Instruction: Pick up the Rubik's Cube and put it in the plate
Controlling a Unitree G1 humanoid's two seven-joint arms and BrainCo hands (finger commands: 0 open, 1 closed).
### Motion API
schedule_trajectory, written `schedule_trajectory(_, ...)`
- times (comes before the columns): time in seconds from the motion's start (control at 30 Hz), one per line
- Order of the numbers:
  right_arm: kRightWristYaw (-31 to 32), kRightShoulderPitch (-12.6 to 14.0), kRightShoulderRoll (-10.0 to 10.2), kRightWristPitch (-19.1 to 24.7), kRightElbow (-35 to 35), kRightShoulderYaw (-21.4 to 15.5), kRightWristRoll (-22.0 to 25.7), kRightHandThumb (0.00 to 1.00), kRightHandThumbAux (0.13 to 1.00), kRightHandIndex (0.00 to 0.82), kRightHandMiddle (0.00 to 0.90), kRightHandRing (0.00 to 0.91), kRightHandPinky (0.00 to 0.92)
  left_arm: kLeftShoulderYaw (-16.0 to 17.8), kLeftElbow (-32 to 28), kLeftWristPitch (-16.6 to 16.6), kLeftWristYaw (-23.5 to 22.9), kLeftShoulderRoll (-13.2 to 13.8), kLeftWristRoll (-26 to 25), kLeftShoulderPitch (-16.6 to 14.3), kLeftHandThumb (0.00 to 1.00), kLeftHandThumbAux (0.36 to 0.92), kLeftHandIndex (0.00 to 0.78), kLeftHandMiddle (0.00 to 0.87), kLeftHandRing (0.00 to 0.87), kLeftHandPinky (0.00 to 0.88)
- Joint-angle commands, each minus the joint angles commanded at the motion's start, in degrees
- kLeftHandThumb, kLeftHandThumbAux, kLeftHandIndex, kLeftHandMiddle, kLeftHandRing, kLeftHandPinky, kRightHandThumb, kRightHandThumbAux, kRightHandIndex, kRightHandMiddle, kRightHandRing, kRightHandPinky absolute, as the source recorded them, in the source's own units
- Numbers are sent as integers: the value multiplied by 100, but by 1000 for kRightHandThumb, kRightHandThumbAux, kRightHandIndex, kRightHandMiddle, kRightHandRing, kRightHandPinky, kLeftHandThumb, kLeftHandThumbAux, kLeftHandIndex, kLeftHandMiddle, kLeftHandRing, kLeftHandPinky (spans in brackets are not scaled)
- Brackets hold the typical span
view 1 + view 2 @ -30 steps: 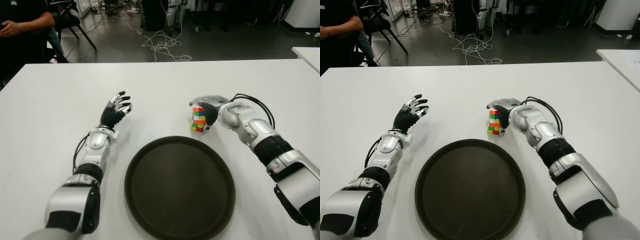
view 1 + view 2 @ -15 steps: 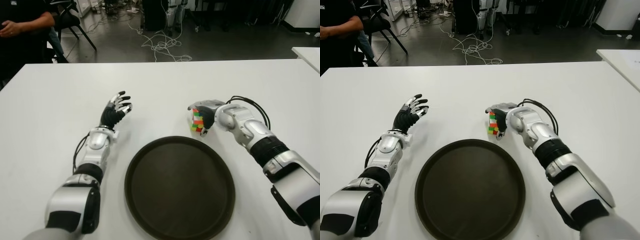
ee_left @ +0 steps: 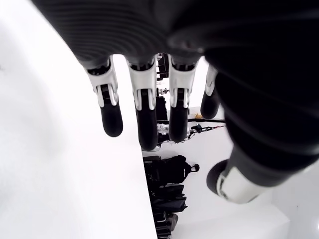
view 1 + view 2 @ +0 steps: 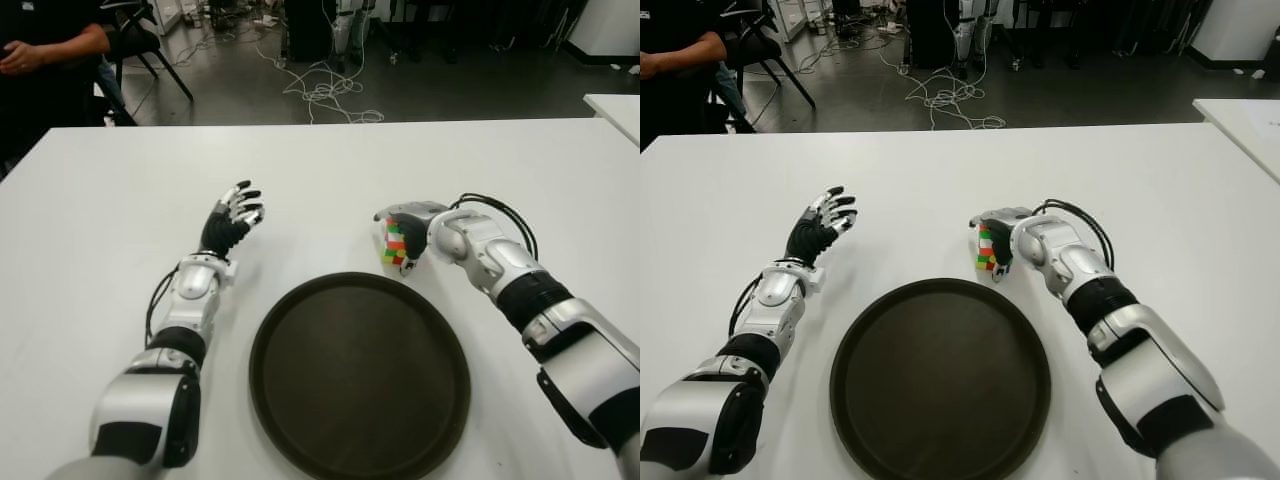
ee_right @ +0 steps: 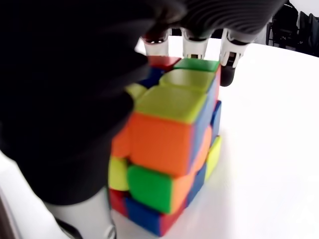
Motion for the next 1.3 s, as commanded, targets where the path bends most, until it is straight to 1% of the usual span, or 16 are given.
schedule_trajectory(0.33, -54, -144, 103, -30, 424, 71, 7, 0, 879, 72, 77, 80, 85, 9, -16, -6, -4, 10, -12, 15, 203, 702, 104, 206, 215, 208)
schedule_trajectory(0.5, -251, -173, 121, -108, 599, 50, 53, 0, 879, 69, 78, 76, 88, 8, -27, 9, -4, 22, -11, 20, 201, 704, 102, 202, 208, 199)
schedule_trajectory(0.73, -420, -240, 156, -141, 816, 38, 76, 0, 881, 70, 76, 71, 85, 4, -22, 45, 4, 36, -3, 19, 190, 691, 98, 200, 207, 203)
schedule_trajectory(0.83, -732, -223, 169, -173, 876, -16, 98, 0, 890, 81, 83, 81, 92, 7, -22, 44, -7, 50, -7, 26, 194, 687, 103, 207, 212, 213)
schedule_trajectory(0.87, -842, -209, 168, -195, 881, -38, 110, 0, 910, 100, 116, 116, 138, 6, -26, 38, -12, 53, -6, 30, 195, 684, 104, 207, 212, 208)
schedule_trajectory(0.9, -1050, -181, 166, -243, 897, -84, 138, 0, 917, 107, 128, 129, 154, 3, -32, 34, -16, 54, -4, 33, 194, 683, 104, 207, 212, 206)
schedule_trajectory(0.93, -1197, -164, 167, -277, 913, -113, 158, 2, 946, 146, 190, 191, 236, 2, -38, 32, -19, 56, -4, 36, 194, 682, 105, 207, 211, 201)
schedule_trajectory(0.97, -1285, -160, 170, -302, 935, -127, 169, 5, 964, 170, 231, 231, 290, 1, -41, 32, -21, 57, -4, 36, 193, 682, 106, 207, 211, 198)
schedule_trajectory(1.0, -1489, -138, 180, -342, 971, -174, 198, 6, 970, 179, 245, 245, 309, -1, -45, 34, -20, 58, -3, 36, 192, 682, 106, 207, 210, 197)
schedule_trajectory(1.03, -1802, -111, 201, -387, 1053, -240, 236, 249, 890, 260, 304, 299, 371, -5, -46, 44, -2, 59, 4, 35, 191, 685, 108, 208, 211, 196)
schedule_trajectory(1.07, -2036, -94, 219, -424, 1121, -287, 262, 410, 836, 315, 376, 376, 439, -8, -46, 50, 12, 59, 10, 36, 188, 686, 107, 210, 212, 196)
schedule_trajectory(1.1, -2257, -84, 239, -450, 1188, -324, 282, 466, 817, 334, 402, 403, 464, -11, -44, 58, 27, 60, 16, 35, 186, 686, 107, 210, 212, 197)
schedule_trajectory(1.13, -2385, -86, 252, -469, 1241, -336, 294, 549, 789, 362, 440, 442, 493, -13, -41, 63, 37, 60, 20, 35, 184, 686, 105, 209, 212, 195)
schedule_trajectory(1.17, -2545, -92, 266, -480, 1302, -352, 306, 602, 771, 380, 464, 466, 512, -14, -35, 70, 49, 61, 23, 33, 182, 686, 104, 209, 211, 194)
schedule_trajectory(1.2, -2667, -101, 277, -494, 1357, -362, 316, 636, 759, 392, 483, 489, 530, -14, -30, 76, 57, 61, 25, 31, 181, 686, 102, 209, 211, 193)
schedule_trajectory(1.3, -2972, -130, 306, -516, 1507, -395, 336, 676, 745, 406, 503, 512, 545, -11, -22, 78, 77, 59, 25, 30, 185, 685, 104, 211, 212, 193)
